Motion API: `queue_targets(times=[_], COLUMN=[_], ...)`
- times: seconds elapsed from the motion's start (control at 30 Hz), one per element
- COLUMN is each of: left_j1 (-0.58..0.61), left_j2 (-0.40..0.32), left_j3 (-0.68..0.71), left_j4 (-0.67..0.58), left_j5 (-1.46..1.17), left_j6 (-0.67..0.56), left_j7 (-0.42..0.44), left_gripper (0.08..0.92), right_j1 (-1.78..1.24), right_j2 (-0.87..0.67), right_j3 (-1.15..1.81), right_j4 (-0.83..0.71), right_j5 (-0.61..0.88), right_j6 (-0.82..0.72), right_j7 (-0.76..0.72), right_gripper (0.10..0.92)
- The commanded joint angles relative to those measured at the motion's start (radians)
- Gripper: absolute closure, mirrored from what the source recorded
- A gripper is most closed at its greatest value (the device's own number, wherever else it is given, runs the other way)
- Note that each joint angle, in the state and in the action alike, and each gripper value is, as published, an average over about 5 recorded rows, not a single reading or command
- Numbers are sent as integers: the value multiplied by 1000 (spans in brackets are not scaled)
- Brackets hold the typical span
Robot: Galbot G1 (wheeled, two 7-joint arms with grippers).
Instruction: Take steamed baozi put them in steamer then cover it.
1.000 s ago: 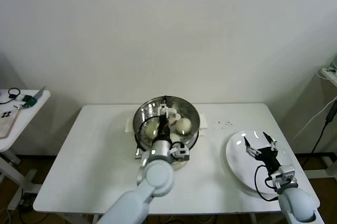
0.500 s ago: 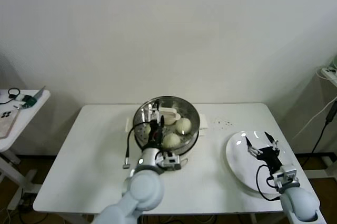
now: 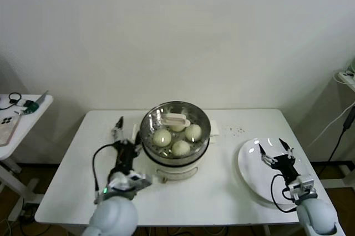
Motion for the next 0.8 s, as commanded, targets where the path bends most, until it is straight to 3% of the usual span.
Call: queue_targets(times=[0.03, 0.23, 0.43, 0.8], left_j1=[348, 376, 373, 371], left_j2=[-86, -126, -127, -127], left_j3=[-482, -590, -584, -576], left_j4=[-42, 98, 248, 305], left_j5=[-651, -842, -1015, -1051], left_j6=[-628, -837, -1004, -1021], left_j7=[-204, -93, -14, 8], left_gripper=[177, 177, 177, 177], right_j1=[-20, -38, -61, -80], right_j2=[0, 2, 1, 7], right_j3=[9, 12, 8, 11], right_j4=[8, 9, 17, 28], right_j5=[30, 46, 60, 76], right_j6=[27, 54, 88, 118], right_j7=[-3, -11, -20, -19], right_gripper=[203, 203, 203, 203])
